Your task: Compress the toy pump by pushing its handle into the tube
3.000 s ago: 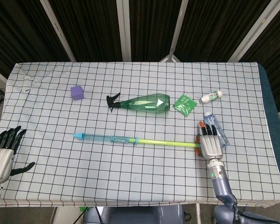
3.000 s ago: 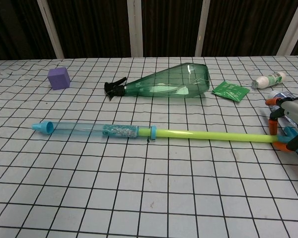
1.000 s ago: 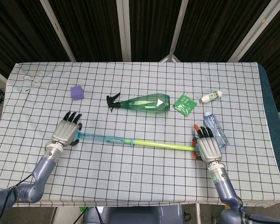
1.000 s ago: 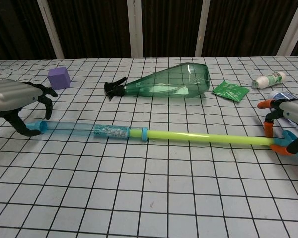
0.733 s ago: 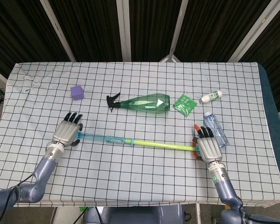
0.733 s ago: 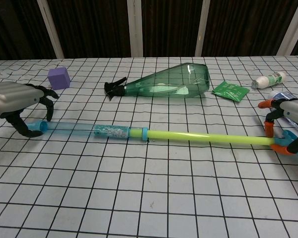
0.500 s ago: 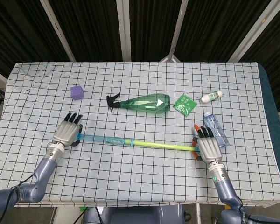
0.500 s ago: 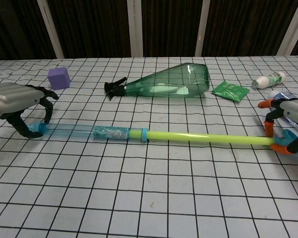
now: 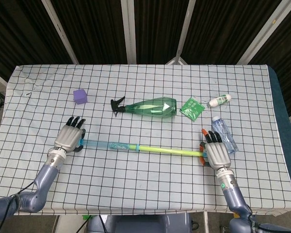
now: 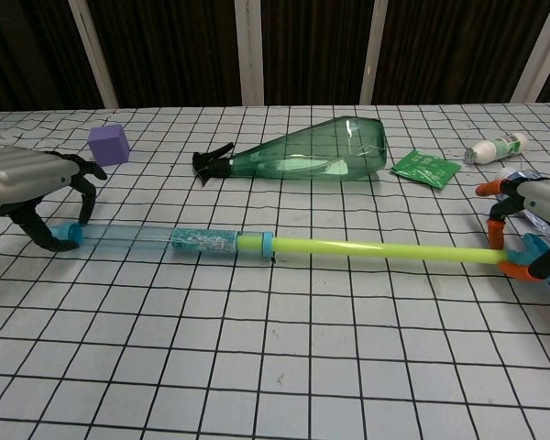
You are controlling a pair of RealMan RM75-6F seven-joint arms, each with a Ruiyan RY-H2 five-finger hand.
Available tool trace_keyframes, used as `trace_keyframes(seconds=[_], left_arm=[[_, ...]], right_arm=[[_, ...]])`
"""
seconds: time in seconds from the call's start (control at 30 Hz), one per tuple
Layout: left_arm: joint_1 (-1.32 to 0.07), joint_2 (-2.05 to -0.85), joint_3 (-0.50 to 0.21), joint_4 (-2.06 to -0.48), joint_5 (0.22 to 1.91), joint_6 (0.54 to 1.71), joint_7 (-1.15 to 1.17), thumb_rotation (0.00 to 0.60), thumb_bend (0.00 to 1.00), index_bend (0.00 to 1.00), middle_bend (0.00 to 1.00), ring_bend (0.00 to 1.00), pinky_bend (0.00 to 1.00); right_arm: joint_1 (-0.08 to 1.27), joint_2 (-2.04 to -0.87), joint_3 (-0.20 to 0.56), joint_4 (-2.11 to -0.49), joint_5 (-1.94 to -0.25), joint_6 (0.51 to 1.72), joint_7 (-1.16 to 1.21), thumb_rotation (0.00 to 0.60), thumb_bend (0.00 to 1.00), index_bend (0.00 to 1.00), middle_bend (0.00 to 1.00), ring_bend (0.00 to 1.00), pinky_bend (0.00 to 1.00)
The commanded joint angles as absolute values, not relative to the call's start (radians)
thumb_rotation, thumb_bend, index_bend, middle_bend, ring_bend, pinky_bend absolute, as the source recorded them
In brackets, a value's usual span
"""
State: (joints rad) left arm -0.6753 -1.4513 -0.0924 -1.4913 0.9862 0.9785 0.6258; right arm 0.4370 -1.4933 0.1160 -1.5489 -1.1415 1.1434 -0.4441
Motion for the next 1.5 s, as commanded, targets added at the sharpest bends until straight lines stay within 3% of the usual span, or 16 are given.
trace_keyframes(seconds=[0.03,0.83,1.5], left_arm=[[-0.677,-1.44,-0.093,-1.515,0.996,0.987,0.621,0.6,0.47,0.56,0.07,0.0,0.0],[-0.673,-1.399,-0.09,-1.702,1.016,1.075,0.645,0.6,0.47,0.56,0.08,0.0,0.0],[-0.665,-1.386,-0.088,-1.768,1.029,1.11,0.624,0.6,0.47,0.55,0.08,0.0,0.0]], right_arm=[[0.436,-1.49,0.116,-1.558,-1.146,1.148,-0.44,0.6,0.49,0.61,0.11,0.0,0.0],[0.438,-1.442,0.115,-1.745,-1.188,1.22,-0.546,0.6,0.49,0.62,0.12,0.0,0.0],[0.448,-1.507,0.084,-1.836,-1.185,1.269,-0.721,0.6,0.49,0.62,0.12,0.0,0.0]])
